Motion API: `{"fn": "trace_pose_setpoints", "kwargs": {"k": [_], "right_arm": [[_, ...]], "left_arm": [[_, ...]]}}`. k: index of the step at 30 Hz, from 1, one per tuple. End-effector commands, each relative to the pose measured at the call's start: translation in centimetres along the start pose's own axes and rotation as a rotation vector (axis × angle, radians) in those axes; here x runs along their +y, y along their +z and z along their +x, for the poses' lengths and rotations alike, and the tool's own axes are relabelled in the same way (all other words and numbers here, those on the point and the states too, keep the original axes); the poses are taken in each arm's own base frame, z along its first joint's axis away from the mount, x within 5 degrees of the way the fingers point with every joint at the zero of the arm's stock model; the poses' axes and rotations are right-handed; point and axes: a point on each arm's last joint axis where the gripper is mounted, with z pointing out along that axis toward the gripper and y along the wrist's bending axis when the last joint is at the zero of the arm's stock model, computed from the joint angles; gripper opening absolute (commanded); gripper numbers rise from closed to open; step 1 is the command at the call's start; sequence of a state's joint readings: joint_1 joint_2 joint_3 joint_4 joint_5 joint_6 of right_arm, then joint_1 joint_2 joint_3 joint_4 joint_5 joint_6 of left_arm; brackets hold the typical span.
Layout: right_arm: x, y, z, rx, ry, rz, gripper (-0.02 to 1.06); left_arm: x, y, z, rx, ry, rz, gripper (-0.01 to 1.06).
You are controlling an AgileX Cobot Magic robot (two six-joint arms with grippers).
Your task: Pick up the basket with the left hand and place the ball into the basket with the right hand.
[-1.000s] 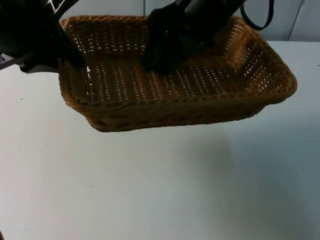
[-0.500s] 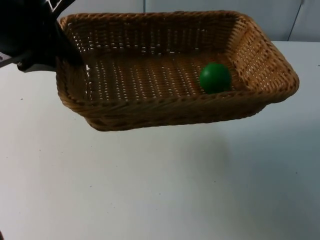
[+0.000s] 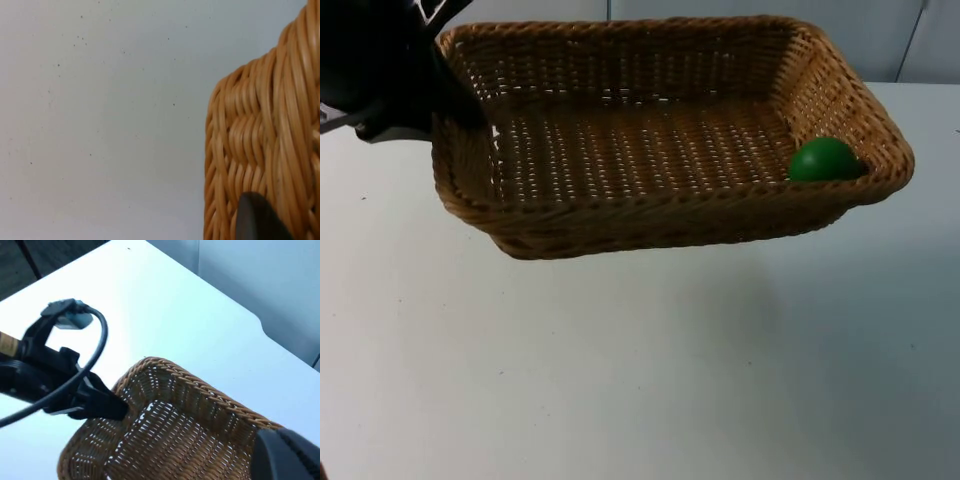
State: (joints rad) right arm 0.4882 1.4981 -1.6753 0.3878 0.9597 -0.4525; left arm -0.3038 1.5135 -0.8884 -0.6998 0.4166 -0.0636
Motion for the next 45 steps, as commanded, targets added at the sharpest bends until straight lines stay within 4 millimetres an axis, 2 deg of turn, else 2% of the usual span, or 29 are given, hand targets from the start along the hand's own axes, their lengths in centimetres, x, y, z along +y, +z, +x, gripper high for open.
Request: {"fn": "trace_pose_setpoints", "kwargs": {"k": [1,4,8,14,17,21,22,24,25,29,30,32,39,43,45], "right_arm": [[0.5,-1.3,-0.1,-0.01,-0.008,-0.004,0.0],[0.8,-2.3,-0.1,-0.012,-0.013,-0.008,0.0],[1.4,-3.6,0.1,0.0,-0.017,-0.022,0.0],[1.7,-3.8,0.4,0.035,0.008,-0.041,0.0],[1.7,-3.9,0.5,0.05,0.02,-0.047,0.0],[1.7,-3.9,0.5,0.05,0.034,-0.046,0.0],[1.8,-3.9,0.5,0.048,0.036,-0.051,0.0],[1.8,-3.9,0.5,0.046,0.039,-0.05,0.0],[1.8,-3.9,0.5,0.046,0.039,-0.05,0.0],[1.7,-3.8,0.3,0.021,0.049,-0.043,0.0],[1.7,-3.8,0.3,0.021,0.049,-0.043,0.0],[1.8,-3.8,0.1,0.005,0.057,-0.051,0.0],[1.7,-3.8,-0.1,-0.015,0.06,-0.047,0.0],[1.7,-3.8,-0.1,-0.018,0.056,-0.042,0.0],[1.7,-3.8,-0.1,-0.018,0.056,-0.042,0.0]], "left_arm": [[0.0,0.4,-0.3,-0.02,-0.007,0.004,0.0],[0.5,1.6,-0.1,0.005,0.007,-0.021,0.0],[2.2,4.3,0.2,0.063,0.058,-0.083,0.0],[3.8,5.3,-0.4,0.072,0.083,-0.121,0.0],[5.4,5.4,-1.2,0.069,0.046,-0.149,0.0],[5.9,5.2,-1.5,0.062,0.039,-0.155,0.01],[5.9,5.2,-1.6,0.06,0.066,-0.155,0.03],[5.9,5.2,-1.6,0.062,0.091,-0.153,0.15],[5.9,5.2,-1.6,0.062,0.091,-0.153,0.15],[5.9,5.3,-1.4,0.081,0.091,-0.15,0.53],[5.9,5.3,-1.4,0.081,0.091,-0.15,0.53],[5.9,5.3,-1.2,0.11,0.108,-0.151,0.67],[6.6,4.9,-0.9,0.173,0.273,-0.229,0.68],[6.1,4.3,-1.4,0.179,0.324,-0.24,0.68],[5.4,3.8,-1.9,0.222,0.332,-0.24,0.61]]}}
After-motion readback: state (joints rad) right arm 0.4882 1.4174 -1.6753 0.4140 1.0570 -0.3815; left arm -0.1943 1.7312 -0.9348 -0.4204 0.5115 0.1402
